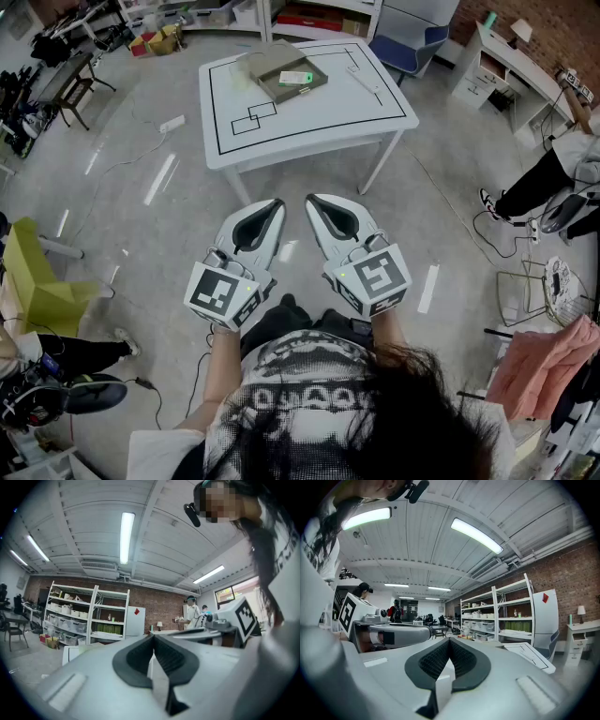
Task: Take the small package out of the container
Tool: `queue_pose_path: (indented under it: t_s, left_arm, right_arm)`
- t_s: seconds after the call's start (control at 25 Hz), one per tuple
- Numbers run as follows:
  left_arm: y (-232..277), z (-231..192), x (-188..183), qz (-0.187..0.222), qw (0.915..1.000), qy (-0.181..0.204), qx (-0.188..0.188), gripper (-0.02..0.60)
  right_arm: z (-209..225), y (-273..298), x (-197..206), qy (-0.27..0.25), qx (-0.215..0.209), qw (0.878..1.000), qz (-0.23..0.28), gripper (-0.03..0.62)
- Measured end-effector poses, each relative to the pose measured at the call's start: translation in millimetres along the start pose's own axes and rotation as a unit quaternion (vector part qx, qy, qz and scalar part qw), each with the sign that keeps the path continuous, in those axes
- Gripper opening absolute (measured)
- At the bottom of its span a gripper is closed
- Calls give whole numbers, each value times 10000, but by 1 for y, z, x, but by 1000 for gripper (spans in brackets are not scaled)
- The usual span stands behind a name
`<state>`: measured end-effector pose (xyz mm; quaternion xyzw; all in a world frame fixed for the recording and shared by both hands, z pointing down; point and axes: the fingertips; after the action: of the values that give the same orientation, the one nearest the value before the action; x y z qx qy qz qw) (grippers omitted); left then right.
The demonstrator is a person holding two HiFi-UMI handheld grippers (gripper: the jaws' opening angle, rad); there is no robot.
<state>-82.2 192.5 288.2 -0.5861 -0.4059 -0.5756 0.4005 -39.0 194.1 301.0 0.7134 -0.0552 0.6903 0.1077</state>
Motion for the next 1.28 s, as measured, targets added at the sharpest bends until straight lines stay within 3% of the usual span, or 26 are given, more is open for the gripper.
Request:
queue_pose_path:
  t_s: [0.8,1.28]
  left_arm:
    - [-32,-75,7,-3,9995,-150,295,0]
    - [-34,-89,28,-97,9977,-380,544,0]
  right_arm:
    - [-32,64,7,392,463,9980,-176,2]
    - [-35,72,27,480,736,9953,-401,3]
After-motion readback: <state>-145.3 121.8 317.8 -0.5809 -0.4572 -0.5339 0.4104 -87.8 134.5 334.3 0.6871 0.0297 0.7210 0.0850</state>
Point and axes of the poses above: the fingertips, and each gripper's own axes: y forward along the fingers, z to its right, x out of its underside, and after that the axes turned 12 degrees about x, right-handed
